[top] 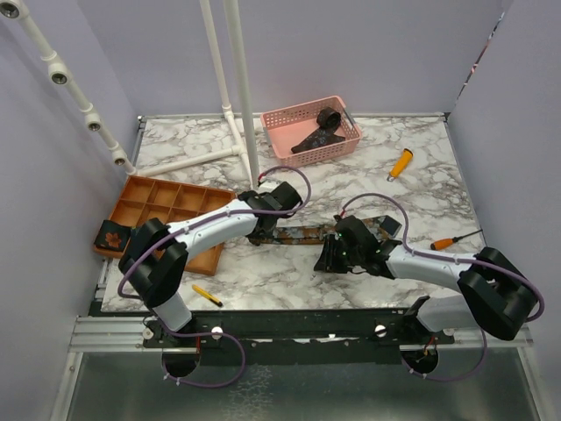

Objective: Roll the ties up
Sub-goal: Roll the tie at the center of the board.

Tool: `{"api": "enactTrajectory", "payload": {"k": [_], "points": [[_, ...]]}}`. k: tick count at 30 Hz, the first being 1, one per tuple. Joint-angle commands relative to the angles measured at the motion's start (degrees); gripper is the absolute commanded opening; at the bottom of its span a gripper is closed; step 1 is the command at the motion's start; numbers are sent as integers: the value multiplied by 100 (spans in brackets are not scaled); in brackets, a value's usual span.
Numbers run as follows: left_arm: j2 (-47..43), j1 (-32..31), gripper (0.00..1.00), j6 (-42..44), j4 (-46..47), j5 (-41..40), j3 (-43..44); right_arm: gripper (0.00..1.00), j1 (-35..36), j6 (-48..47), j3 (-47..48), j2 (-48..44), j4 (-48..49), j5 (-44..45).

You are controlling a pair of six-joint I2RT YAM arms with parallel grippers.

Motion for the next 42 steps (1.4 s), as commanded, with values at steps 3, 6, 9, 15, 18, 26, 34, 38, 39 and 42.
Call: {"api": "enactTrajectory", "payload": {"k": [3, 6, 9, 15, 18, 26, 34, 38, 39, 42], "points": [[1138, -654, 0, -1034, -1527, -1810, 1030, 31, 35, 275, -651, -324, 61, -212], [1811, -943, 0, -1447, -2083, -2223, 1642, 31, 59, 310, -839, -487, 59, -252], [2363, -1143, 0, -1746, -2407, -2419, 2124, 31, 61, 299, -988, -665, -13, -245], [3177, -1346, 0, -1891, -2462, -2305, 2802, 31, 66, 259, -1213, -1160, -229, -241], [3499, -1406, 0, -1799, -2340, -2136, 3079, 32, 65, 245, -1308, -1410, -348, -229], [3526, -1484, 53, -1485, -1890, -1588, 3424, 32, 64, 273, -1389, -1870, -561, -161], [2868, -1486, 77, -1226, -1672, -1292, 3282, 36, 57, 239, -1245, -1968, -770, 12], [2359, -1486, 91, -1083, -1523, -1150, 3178, 41, 59, 131, -1098, -2059, -855, 68], [2232, -1486, 93, -1056, -1502, -1133, 3151, 42, 63, 81, -1042, -2070, -848, 59], [1769, -1480, 96, -951, -1375, -1033, 3038, 46, 63, -51, -782, -1994, -856, 27]]}}
